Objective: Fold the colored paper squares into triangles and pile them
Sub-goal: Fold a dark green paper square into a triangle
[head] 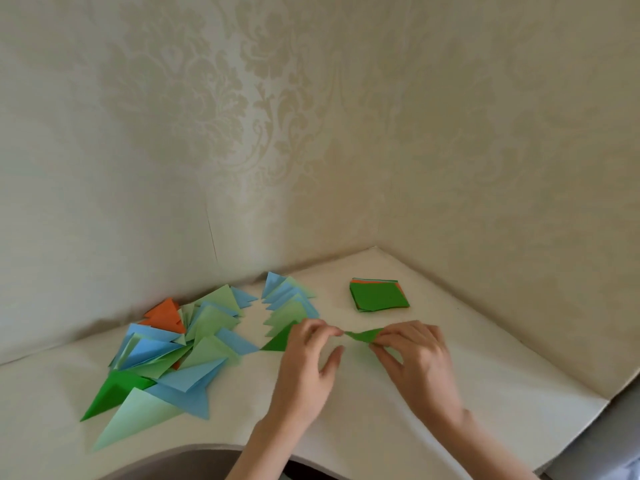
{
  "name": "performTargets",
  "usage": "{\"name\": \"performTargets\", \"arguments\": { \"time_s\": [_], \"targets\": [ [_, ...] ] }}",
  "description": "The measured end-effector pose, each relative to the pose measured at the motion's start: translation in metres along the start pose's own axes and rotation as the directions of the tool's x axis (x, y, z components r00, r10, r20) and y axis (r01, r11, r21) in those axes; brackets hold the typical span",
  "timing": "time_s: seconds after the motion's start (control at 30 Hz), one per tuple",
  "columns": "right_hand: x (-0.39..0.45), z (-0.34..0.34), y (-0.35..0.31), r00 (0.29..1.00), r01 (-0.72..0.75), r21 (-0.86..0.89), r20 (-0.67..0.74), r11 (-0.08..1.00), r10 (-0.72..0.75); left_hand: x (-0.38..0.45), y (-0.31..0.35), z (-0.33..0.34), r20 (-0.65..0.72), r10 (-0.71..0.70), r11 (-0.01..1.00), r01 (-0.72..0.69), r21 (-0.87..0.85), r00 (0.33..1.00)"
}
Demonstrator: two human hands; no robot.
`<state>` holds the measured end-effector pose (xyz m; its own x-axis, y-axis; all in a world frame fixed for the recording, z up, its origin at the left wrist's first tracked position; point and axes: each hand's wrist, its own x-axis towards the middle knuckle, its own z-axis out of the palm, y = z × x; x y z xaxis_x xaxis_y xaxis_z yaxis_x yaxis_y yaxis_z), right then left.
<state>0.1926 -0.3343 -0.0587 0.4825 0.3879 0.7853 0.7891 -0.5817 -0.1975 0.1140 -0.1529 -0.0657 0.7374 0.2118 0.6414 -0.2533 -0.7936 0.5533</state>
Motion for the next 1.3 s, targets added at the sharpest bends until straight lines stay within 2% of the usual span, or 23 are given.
{"name": "performTargets", "arguments": {
  "time_s": [0.13, 0.23, 0.37, 0.57, 0.83, 1.0, 1.3],
  "targets": [
    [-0.018, 0.004, 0.003, 0.989, -0.044, 0.006, 0.14, 0.999, 0.043, -0.009, 0.0, 0.016, 0.246, -0.003, 0.998, 0.019, -0.064, 0.969],
    [-0.025, 0.005, 0.004, 0.967, -0.091, 0.003, 0.238, 0.996, 0.087, -0.015, -0.008, 0.021, 0.314, -0.056, 0.997, 0.069, -0.029, 0.948],
    [-0.026, 0.008, 0.006, 0.926, -0.221, 0.047, 0.323, 0.974, 0.194, -0.016, -0.009, 0.024, 0.285, -0.064, 0.997, 0.071, -0.015, 0.957],
    [-0.016, 0.004, 0.008, 0.852, -0.436, 0.213, 0.41, 0.875, 0.325, -0.009, -0.004, 0.041, 0.166, -0.049, 0.996, 0.035, 0.086, 0.985],
    [-0.017, 0.012, 0.008, 0.808, -0.53, 0.191, 0.411, 0.826, 0.424, -0.007, 0.0, 0.054, 0.115, -0.092, 0.972, 0.064, 0.227, 0.989],
    [-0.015, 0.013, 0.006, 0.778, -0.559, 0.15, 0.435, 0.816, 0.453, -0.005, 0.001, 0.052, 0.138, -0.159, 0.973, 0.132, 0.19, 0.977],
    [-0.014, 0.012, 0.014, 0.743, -0.58, 0.18, 0.515, 0.794, 0.426, -0.001, 0.0, 0.049, 0.183, -0.218, 0.973, 0.199, 0.114, 0.959]
  ]
}}
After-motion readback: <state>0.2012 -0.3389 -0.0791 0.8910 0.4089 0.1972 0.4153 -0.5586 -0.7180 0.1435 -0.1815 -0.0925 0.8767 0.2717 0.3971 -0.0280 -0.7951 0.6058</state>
